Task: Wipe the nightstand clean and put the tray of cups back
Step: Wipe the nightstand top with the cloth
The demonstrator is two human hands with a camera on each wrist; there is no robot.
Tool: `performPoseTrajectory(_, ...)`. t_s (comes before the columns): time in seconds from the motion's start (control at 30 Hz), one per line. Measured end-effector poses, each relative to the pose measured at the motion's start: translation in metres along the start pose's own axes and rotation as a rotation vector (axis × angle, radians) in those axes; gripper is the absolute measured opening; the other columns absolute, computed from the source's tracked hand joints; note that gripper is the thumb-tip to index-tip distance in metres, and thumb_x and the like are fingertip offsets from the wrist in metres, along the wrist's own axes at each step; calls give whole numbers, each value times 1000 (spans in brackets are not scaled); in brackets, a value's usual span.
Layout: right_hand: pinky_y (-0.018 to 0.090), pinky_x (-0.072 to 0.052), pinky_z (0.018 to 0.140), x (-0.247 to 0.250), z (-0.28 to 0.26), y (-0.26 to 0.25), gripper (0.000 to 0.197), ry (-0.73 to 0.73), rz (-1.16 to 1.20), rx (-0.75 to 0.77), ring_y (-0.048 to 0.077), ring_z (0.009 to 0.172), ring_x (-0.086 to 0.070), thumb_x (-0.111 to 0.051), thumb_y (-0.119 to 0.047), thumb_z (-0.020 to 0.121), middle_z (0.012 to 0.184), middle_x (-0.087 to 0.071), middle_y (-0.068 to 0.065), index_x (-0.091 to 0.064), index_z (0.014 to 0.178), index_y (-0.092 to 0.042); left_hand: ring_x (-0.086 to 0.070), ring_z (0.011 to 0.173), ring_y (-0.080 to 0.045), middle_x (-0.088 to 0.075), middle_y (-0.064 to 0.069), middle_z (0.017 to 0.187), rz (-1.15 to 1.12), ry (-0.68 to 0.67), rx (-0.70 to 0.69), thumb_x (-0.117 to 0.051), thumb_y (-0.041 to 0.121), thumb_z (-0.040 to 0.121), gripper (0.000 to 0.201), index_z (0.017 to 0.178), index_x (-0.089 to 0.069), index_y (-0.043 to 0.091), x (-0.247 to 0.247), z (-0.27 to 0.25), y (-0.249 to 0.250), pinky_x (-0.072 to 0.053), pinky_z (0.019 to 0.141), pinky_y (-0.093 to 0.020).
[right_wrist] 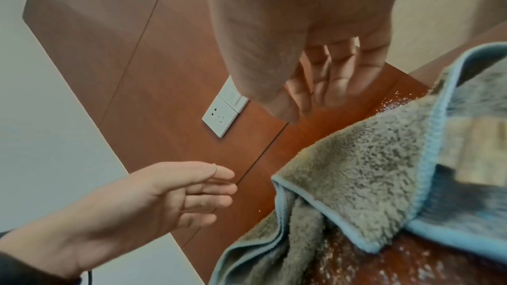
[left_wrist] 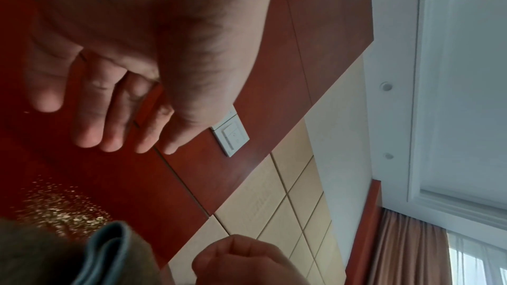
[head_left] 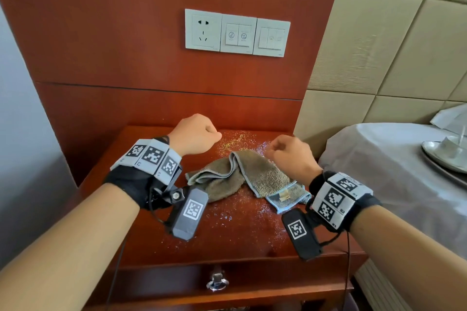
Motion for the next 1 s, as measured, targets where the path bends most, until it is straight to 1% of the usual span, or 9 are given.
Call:
performPoseTrajectory(0.13,14,-42,48,-23,-5,-5,24,-240,-103,-17,6,66,-58,-64,-31,89,103,-62,-1,-65,112,-26,-63,92,-18,-61,3,90,-34,10,6,-61,25,91,17,87,-69,11,-7,-5,-12,-41,83,-23)
performPoseTrajectory(0.17,15,-45,53,-28,-6,-9,31,-285,-136,-12,7,73,-59,-63,-33,89,107,-61,-1,-63,119,-27,-62,95,-14,-64,5,96,-29,-6,-4,-64,26,89,17,98,-72,14,-11,-7,-12,-42,84,-23)
performPoseTrajectory(0.23,24,-51,82,-36,-8,-16,41,-326,-263,28,12,96,-57,-59,-33,91,117,-61,5,-56,131,-25,-58,95,-11,-65,5,107,12,-94,-26,-69,28,86,29,114,-68,20,-23,-10,-9,-41,82,-22)
performPoseTrajectory(0.3,30,-40,102,-42,-9,-23,44,-344,-391,78,15,110,-51,-55,-32,94,124,-61,8,-49,137,-23,-58,100,-14,-62,3,117,62,-191,-45,-74,30,82,45,125,-62,24,-38,-10,-7,-42,81,-24)
performPoseTrajectory(0.4,28,-40,95,-46,-6,-25,47,-407,-467,100,22,120,-48,-59,-33,92,123,-55,1,-48,137,-26,-55,117,-20,-58,2,133,150,-296,-68,-81,29,75,65,134,-56,24,-58,-5,-6,-42,87,-27)
performPoseTrajectory(0.5,25,-43,73,-47,1,-17,51,-472,-413,45,18,97,-55,-73,-31,82,113,-52,0,-51,127,-34,-54,119,-21,-60,3,130,255,-309,-78,-82,29,73,65,133,-57,25,-66,1,-6,-42,85,-28)
performPoseTrajectory(0.73,21,-45,71,-54,22,-20,49,-441,-377,58,14,90,-54,-71,-21,85,109,-51,-1,-53,130,-26,-54,120,-24,-63,-2,129,285,-239,-26,-85,30,69,68,132,-60,22,-71,26,-11,-49,93,-35)
performPoseTrajectory(0.8,19,-46,67,-55,30,-20,48,-421,-345,48,14,90,-55,-70,-19,86,119,-57,3,-54,131,-27,-54,120,-24,-64,-3,128,291,-231,-21,-84,29,72,66,133,-60,21,-71,34,-12,-50,95,-36)
performPoseTrajectory(1.0,28,-46,92,-56,49,-23,55,-423,-413,48,22,121,-53,-70,-25,86,141,-50,4,-51,138,-27,-63,109,-22,-69,-4,119,302,-208,-14,-83,26,73,56,126,-66,16,-71,57,-14,-53,91,-33)
Point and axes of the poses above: each hand's wrist, its own z-axis towards the middle knuckle, its own x-axis out of the back of the hand, y = z × x, the point moved 5 cm from there along z, towards the middle knuckle
